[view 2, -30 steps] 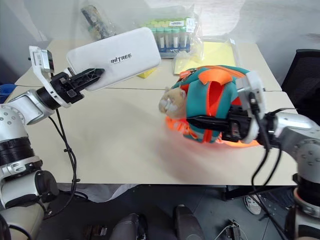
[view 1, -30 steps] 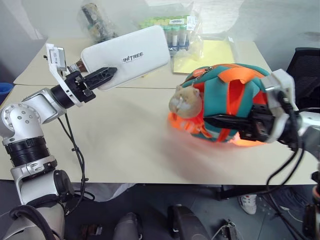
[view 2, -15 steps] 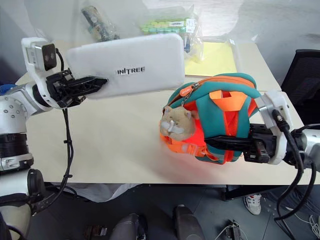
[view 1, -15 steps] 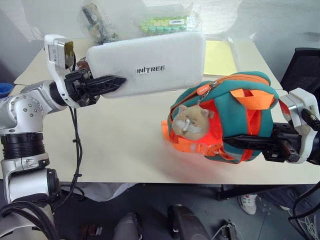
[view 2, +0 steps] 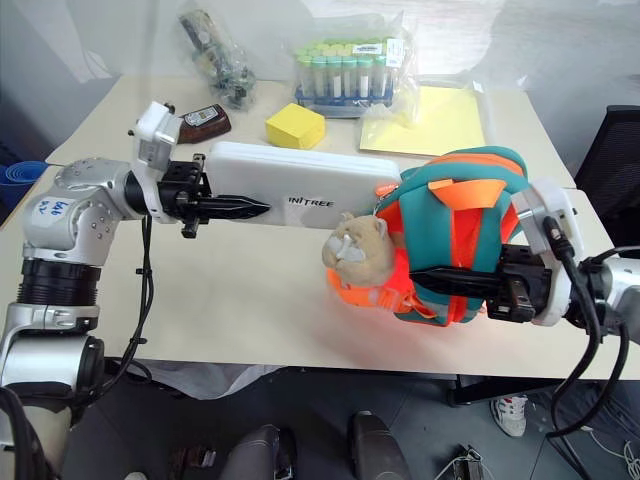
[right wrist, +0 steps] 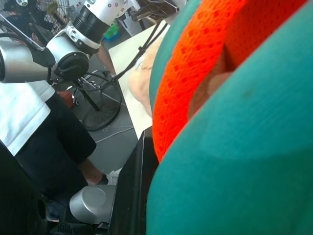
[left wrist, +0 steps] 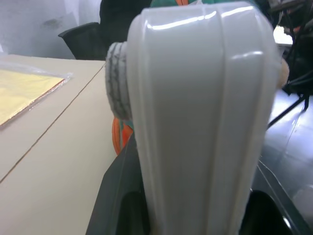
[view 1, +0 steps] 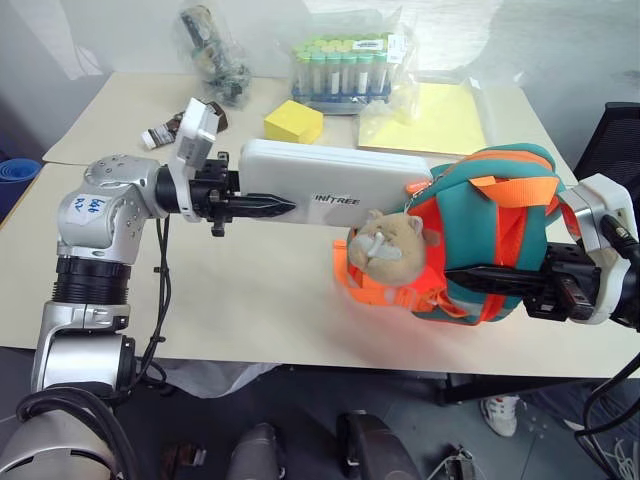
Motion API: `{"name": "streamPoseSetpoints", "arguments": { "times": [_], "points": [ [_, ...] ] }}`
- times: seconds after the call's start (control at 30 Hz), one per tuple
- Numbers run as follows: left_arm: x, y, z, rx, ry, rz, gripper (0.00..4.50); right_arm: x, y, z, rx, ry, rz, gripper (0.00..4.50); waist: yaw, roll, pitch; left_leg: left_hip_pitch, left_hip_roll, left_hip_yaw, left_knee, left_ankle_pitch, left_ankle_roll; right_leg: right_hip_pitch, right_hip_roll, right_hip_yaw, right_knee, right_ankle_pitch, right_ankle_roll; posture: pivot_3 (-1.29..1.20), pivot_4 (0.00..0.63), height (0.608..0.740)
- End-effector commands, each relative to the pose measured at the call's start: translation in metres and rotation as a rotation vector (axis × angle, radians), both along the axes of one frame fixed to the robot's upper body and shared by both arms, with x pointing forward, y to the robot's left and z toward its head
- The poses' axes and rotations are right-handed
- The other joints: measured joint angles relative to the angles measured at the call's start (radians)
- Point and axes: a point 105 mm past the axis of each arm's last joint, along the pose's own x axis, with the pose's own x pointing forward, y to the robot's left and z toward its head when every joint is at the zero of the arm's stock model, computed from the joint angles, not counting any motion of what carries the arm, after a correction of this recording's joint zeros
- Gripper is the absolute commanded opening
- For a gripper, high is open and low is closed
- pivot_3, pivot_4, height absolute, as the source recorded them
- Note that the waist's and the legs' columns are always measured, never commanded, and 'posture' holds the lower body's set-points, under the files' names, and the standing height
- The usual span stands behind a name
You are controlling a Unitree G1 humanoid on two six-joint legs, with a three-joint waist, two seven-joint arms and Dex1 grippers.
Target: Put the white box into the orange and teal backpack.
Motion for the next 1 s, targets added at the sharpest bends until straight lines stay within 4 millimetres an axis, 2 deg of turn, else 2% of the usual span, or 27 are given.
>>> {"name": "streamPoseSetpoints", "arguments": {
  "times": [0.03,0.2,0.3,0.37,0.47,0.63,0.7,0.77,0.83,0.93,1.0],
  "points": [
    [-0.017,-0.019,-0.003,0.145,-0.107,-0.149,1.33,0.001,0.003,0.005,-0.004,-0.050,0.013,0.03,0.001,0.000,0.000,0.000,0.000,0.000,0.000,0.000,0.000,0.000,0.000,0.000,0.000,0.000,0.000,0.00,0.150,0.740],
    [-0.011,-0.041,-0.016,0.295,-0.225,-0.224,1.33,0.006,0.008,0.001,-0.017,-0.063,0.019,0.03,0.008,0.000,0.000,0.000,0.000,0.000,0.000,0.000,0.000,0.000,0.001,0.000,0.000,0.000,0.000,0.00,0.150,0.740],
    [-0.001,-0.053,-0.020,0.334,-0.289,-0.211,1.33,0.008,0.011,0.000,-0.021,-0.073,0.018,0.03,0.013,0.000,0.000,0.000,0.000,0.000,0.001,-0.001,0.001,0.000,0.001,0.000,0.000,0.000,0.000,0.00,0.150,0.740],
    [0.011,-0.053,-0.015,0.329,-0.325,-0.163,1.33,0.009,0.011,0.000,-0.024,-0.078,0.016,0.03,0.015,0.000,0.000,0.000,0.000,0.000,0.001,-0.002,0.004,0.000,0.001,0.001,0.000,0.000,0.000,0.00,0.150,0.740],
    [0.022,-0.047,-0.009,0.313,-0.328,-0.114,1.33,0.007,0.011,0.001,-0.026,-0.081,0.017,0.03,0.016,0.000,0.000,0.000,0.000,0.000,0.001,-0.003,0.005,0.000,0.001,0.000,0.000,0.000,0.000,0.00,0.150,0.740],
    [0.035,-0.014,-0.004,0.342,-0.332,-0.013,1.33,-0.005,0.008,0.005,-0.030,-0.084,0.036,0.03,0.007,0.000,0.000,0.000,0.001,0.001,0.001,-0.003,0.006,0.000,0.002,0.001,0.000,0.000,0.000,0.00,0.150,0.740],
    [0.035,-0.013,-0.001,0.334,-0.328,-0.010,1.33,-0.006,0.008,0.005,-0.030,-0.082,0.035,0.03,0.005,0.000,0.000,0.000,0.002,0.000,0.001,-0.003,0.006,0.000,0.002,0.000,0.001,0.000,0.000,0.00,0.150,0.740],
    [0.031,-0.021,0.001,0.293,-0.304,-0.030,1.33,-0.006,0.008,0.004,-0.030,-0.082,0.032,0.03,0.006,0.000,0.000,0.000,0.002,0.000,0.001,-0.003,0.006,0.000,0.002,0.000,0.001,0.000,0.000,0.00,0.150,0.740],
    [0.023,-0.038,0.002,0.235,-0.276,-0.081,1.33,-0.004,0.009,0.003,-0.025,-0.084,0.031,0.03,0.007,0.000,0.000,0.000,0.001,0.000,0.001,-0.003,0.006,0.000,0.001,0.000,0.001,0.000,0.000,0.00,0.150,0.740],
    [0.012,-0.073,-0.002,0.162,-0.222,-0.137,1.33,0.002,0.013,0.004,-0.014,-0.095,0.027,0.03,0.014,0.000,0.000,0.000,0.000,0.000,0.002,-0.003,0.007,0.000,0.001,0.000,0.001,0.000,0.000,0.00,0.150,0.740],
    [0.012,-0.099,-0.011,0.153,-0.222,-0.138,1.33,0.004,0.016,0.004,-0.002,-0.100,0.026,0.03,0.018,0.000,0.000,-0.001,0.000,0.000,0.002,-0.003,0.007,-0.001,0.001,0.000,0.001,0.000,0.001,0.00,0.150,0.740]
  ]
}}
